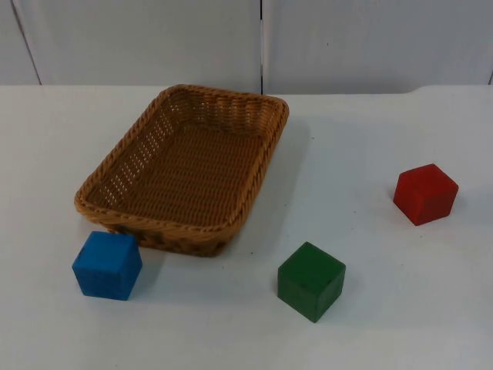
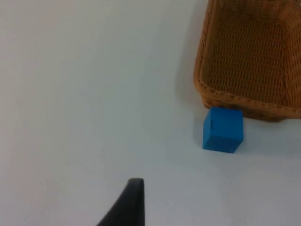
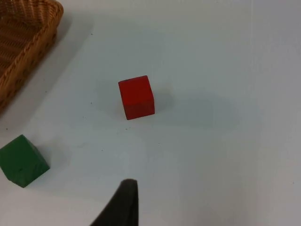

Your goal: Pick up one cube with each hand and place exactly two cubes into the same basket, leaving the remaining cube outside.

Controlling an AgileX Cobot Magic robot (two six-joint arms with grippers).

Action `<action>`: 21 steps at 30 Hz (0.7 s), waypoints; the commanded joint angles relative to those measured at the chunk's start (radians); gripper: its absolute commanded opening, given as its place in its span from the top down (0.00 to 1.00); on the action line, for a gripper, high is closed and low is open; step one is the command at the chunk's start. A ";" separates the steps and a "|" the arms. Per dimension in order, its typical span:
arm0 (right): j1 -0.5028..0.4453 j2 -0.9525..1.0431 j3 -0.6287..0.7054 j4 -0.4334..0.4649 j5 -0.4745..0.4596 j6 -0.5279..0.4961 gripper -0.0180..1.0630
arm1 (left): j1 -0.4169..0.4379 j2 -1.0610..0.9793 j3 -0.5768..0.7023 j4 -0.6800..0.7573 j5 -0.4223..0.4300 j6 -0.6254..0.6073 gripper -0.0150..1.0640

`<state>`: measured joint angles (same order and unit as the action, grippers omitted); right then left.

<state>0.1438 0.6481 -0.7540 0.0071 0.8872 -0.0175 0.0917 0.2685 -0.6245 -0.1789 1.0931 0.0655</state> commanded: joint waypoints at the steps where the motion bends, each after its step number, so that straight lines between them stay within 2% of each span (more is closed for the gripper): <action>1: -0.006 0.059 -0.036 0.003 -0.020 -0.002 0.01 | 0.002 0.012 -0.024 -0.017 -0.009 0.004 0.01; 10: -0.006 0.231 -0.127 0.003 -0.029 -0.002 0.01 | 0.002 0.066 -0.049 -0.077 -0.007 0.004 0.01; 14: -0.006 0.294 -0.137 0.005 -0.063 -0.012 0.01 | 0.002 0.123 -0.049 -0.091 -0.007 0.004 0.01; 21: -0.006 0.349 -0.138 0.005 -0.081 -0.043 0.01 | 0.002 0.199 -0.049 -0.109 -0.056 0.009 0.01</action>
<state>0.1438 0.9841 -0.8845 0.0071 0.8314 -0.0470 0.0917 0.4457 -0.6693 -0.2645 1.0661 0.0693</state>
